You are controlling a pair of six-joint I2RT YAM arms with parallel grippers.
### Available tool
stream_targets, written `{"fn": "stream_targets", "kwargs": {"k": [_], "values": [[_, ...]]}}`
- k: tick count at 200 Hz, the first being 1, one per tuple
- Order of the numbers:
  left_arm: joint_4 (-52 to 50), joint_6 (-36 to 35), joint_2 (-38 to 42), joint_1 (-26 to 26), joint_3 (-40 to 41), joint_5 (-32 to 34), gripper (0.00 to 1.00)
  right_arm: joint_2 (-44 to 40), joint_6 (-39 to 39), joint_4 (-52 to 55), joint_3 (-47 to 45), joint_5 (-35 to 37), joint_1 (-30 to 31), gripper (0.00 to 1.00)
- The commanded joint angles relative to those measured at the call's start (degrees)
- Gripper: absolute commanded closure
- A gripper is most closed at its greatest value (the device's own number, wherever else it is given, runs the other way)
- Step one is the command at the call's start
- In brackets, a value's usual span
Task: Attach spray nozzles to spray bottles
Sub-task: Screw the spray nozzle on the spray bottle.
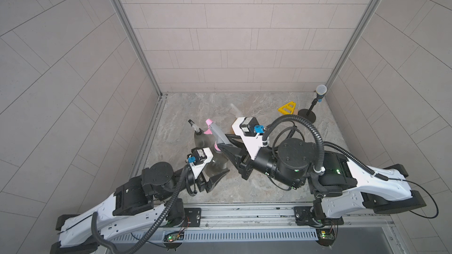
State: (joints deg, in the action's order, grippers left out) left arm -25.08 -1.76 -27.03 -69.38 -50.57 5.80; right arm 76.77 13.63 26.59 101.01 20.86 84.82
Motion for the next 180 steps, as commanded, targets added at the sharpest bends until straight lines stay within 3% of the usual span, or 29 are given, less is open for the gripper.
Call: {"fn": "stream_targets", "kwargs": {"k": [1,36,65,83,121,180], "values": [[4.5,1.0,1.2,0.3,-2.0,-0.3,1.0,-2.7,-4.6,1.8,1.1,-3.8,0.4,0.54],[5.1,1.6,2.7,0.4,-1.0,-2.1,1.0,-8.6,-6.6,0.3,-3.8,-11.9,-0.7,0.46],[5.6,1.6,3.9,0.3,-0.2,-7.9,1.0,-9.4,-3.5,-1.9,-5.6,-40.6,-11.3,0.46],[5.6,1.5,3.9,0.3,-0.4,-12.5,1.0,-8.5,-2.9,-3.6,-5.8,-50.8,-15.1,0.45],[5.6,2.1,3.9,0.4,-0.5,-17.9,1.0,-6.7,-2.4,-9.4,-7.4,-56.3,-16.6,0.44],[5.4,2.4,3.1,0.3,-0.7,-19.5,1.0,-4.5,-2.4,-11.5,-7.1,-56.9,-16.7,0.52]]}}
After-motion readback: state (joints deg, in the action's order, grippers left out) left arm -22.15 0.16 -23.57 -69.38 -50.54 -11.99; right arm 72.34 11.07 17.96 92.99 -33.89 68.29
